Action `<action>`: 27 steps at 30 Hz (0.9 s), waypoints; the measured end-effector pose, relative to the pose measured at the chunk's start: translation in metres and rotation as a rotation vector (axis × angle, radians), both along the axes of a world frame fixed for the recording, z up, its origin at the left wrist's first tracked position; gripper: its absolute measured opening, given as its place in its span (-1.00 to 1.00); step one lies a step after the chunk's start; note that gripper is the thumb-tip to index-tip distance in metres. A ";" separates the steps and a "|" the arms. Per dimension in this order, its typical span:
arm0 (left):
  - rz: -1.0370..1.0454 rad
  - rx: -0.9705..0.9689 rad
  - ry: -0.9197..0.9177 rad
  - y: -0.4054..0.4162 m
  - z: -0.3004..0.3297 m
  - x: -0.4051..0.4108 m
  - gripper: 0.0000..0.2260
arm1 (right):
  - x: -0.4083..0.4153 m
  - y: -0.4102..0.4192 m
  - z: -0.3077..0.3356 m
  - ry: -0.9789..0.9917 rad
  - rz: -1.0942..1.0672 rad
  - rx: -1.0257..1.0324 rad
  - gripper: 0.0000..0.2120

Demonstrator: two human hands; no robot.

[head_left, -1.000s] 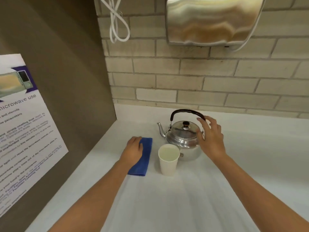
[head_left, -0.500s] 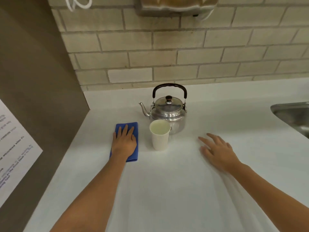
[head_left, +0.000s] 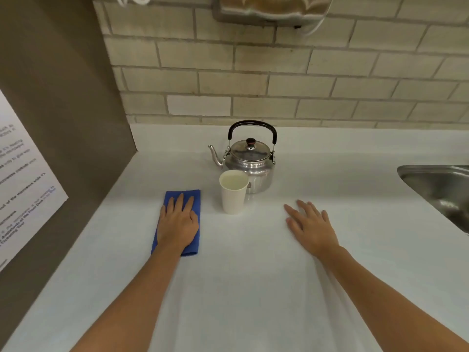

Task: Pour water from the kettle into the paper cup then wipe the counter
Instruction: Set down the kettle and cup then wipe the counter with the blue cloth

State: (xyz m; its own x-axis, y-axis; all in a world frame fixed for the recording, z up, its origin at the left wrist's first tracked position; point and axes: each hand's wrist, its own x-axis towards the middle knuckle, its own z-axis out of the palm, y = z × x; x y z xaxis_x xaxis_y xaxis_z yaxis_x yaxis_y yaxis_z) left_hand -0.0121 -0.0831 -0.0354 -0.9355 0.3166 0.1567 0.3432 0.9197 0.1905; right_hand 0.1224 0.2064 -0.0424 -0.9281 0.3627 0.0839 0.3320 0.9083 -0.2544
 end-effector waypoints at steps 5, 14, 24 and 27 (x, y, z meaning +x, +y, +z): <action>-0.060 0.032 -0.076 -0.009 -0.011 0.064 -0.55 | 0.004 0.000 0.004 -0.047 0.030 0.017 -0.57; 0.361 0.046 -0.100 0.030 -0.001 0.099 -0.54 | 0.008 0.016 0.021 -0.096 0.193 0.070 -0.57; 0.288 0.073 -0.086 0.080 -0.005 0.177 -0.55 | 0.031 0.068 0.018 -0.107 0.220 0.046 -0.59; 0.447 0.059 -0.068 0.078 -0.007 0.182 -0.53 | 0.026 0.075 0.021 -0.091 0.173 -0.020 -0.57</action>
